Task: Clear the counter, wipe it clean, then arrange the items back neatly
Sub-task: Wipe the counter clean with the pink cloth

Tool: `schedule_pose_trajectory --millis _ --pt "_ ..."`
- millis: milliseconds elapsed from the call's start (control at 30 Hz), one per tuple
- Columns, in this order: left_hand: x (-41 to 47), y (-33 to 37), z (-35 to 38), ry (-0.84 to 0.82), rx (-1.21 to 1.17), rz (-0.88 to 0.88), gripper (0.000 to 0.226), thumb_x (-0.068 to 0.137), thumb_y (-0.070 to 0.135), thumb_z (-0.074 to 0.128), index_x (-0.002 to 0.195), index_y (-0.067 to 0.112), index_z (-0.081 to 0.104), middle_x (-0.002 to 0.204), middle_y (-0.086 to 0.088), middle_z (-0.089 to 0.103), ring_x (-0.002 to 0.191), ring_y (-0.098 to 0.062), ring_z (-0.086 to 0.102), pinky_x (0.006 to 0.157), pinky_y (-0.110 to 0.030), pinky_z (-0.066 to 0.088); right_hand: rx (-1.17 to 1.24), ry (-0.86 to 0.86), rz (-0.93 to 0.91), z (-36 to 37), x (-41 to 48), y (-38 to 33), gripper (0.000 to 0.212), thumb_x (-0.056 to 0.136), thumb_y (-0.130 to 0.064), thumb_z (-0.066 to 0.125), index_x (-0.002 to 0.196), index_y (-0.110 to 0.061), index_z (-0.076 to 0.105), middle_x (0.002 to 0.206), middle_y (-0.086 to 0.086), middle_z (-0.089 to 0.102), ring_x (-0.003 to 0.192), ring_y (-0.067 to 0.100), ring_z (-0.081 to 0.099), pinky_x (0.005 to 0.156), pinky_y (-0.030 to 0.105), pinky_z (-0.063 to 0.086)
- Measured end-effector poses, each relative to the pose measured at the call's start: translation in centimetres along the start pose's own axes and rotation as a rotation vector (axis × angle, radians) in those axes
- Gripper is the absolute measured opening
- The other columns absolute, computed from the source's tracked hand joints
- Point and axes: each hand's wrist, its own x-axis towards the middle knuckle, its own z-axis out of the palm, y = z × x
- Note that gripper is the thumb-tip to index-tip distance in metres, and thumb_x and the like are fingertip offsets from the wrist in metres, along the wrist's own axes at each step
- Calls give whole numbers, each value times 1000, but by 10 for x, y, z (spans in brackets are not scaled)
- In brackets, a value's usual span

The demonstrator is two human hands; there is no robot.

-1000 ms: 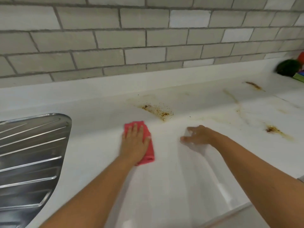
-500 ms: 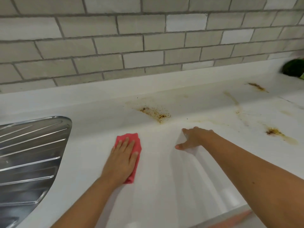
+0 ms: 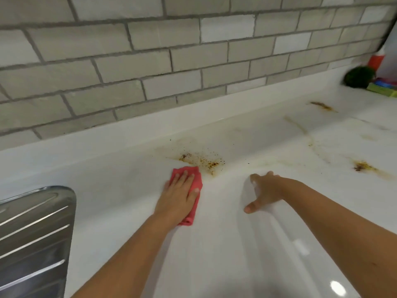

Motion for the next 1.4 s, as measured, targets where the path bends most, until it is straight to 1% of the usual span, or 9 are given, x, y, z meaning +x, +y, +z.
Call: schedule_pose_trajectory --millis 267,567,667,800,900,1100,1200,1300,1400 --pt "99 -159 -38 36 -1 -340 54 100 33 27 147 7 21 156 -11 15 144 -26 12 117 -38 12 15 10 19 4 4 3 112 63 -62 73 147 -24 10 145 16 17 134 33 25 105 44 38" --pt "72 -61 -14 0 -27 72 53 99 40 28 148 21 20 157 2 14 144 -16 13 117 -33 10 24 12 -2 2 2 3 116 63 -64 72 149 -27 4 145 15 13 133 32 26 104 40 39" --pt "83 -97 -24 30 -11 3 52 99 39 31 146 20 25 155 -1 20 140 -21 25 114 -39 17 -4 7 0 3 3 6 119 64 -67 69 149 -28 -5 152 18 1 140 35 18 110 43 34" --pt "135 -133 -40 31 0 -183 55 99 40 27 148 15 21 156 -5 18 143 -23 18 116 -44 16 33 -10 10 6 11 5 124 65 -63 70 148 -25 -13 153 20 -14 144 37 1 113 46 28" --pt "155 -114 -31 16 5 -149 55 99 41 23 148 16 19 156 -4 17 144 -21 15 117 -43 13 71 -25 6 5 9 5 124 66 -58 73 148 -25 -13 152 20 -16 143 38 -8 114 47 25" --pt "117 -52 -13 -27 -71 153 49 100 39 26 146 25 25 155 5 21 141 -16 23 116 -35 18 83 -11 -6 4 4 6 123 65 -59 73 148 -26 -12 153 20 -19 144 37 -10 114 47 25" --pt "129 -86 -23 62 -31 61 46 100 35 29 144 22 31 151 -1 30 134 -22 36 111 -37 28 63 -25 -10 4 5 6 123 66 -60 72 148 -26 -13 153 19 -20 144 37 -12 114 49 24" --pt "167 -101 -32 36 2 -66 49 100 35 26 146 17 27 154 -5 25 139 -23 28 111 -37 26 56 -33 1 4 9 5 124 66 -58 73 147 -26 -15 152 21 -22 143 38 -14 114 52 22" --pt "186 -73 -24 3 28 -18 50 101 34 22 148 17 21 156 -3 18 143 -18 19 114 -38 18 60 -48 0 4 11 3 125 67 -57 73 147 -25 -18 151 22 -24 142 39 -17 115 54 18"
